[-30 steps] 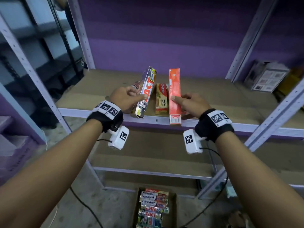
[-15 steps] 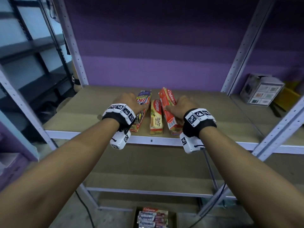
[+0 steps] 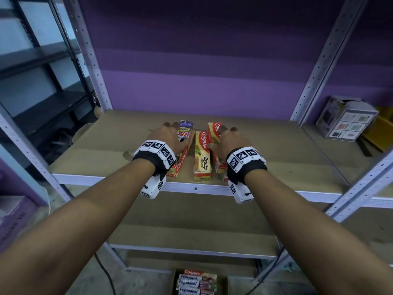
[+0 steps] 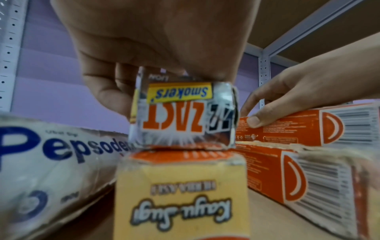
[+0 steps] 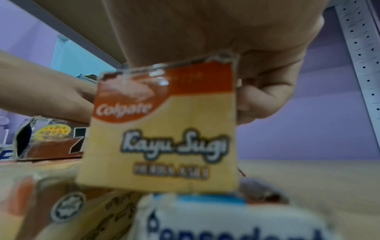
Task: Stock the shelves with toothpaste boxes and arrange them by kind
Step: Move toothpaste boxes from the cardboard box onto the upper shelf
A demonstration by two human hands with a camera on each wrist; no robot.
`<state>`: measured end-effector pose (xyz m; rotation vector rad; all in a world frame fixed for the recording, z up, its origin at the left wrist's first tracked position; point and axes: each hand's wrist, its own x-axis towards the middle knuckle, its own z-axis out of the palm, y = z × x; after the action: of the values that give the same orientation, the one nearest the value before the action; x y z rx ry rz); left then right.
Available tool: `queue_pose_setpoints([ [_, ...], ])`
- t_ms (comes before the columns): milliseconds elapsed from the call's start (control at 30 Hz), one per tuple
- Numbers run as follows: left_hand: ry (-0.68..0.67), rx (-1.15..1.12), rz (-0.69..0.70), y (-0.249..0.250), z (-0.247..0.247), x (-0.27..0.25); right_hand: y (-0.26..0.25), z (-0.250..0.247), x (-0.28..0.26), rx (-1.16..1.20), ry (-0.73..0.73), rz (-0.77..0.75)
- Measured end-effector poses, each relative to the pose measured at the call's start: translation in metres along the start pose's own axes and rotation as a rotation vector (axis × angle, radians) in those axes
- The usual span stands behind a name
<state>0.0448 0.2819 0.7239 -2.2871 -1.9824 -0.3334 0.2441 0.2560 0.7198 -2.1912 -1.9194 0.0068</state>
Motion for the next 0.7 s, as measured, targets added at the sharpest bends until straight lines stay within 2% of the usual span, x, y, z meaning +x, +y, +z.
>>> queue_pose_setpoints([
  [200,0.019,-0.026,0.088,-0.004,0.005,-0.001,0.006,-0.008,0.001,-0.004,-0.081,-0.013],
  [333,0.011,0.018,0.221,-0.006,0.0,-0.006,0.014,-0.019,-0.006,-0.009,-0.136,-0.061],
  [467,-0.06,0.052,0.392,-0.007,-0.014,-0.017,0.025,-0.031,-0.018,0.064,-0.1,-0.147],
  [700,-0.046,0.034,0.616,-0.004,-0.036,-0.055,0.04,-0.048,-0.053,0.105,-0.104,-0.297],
])
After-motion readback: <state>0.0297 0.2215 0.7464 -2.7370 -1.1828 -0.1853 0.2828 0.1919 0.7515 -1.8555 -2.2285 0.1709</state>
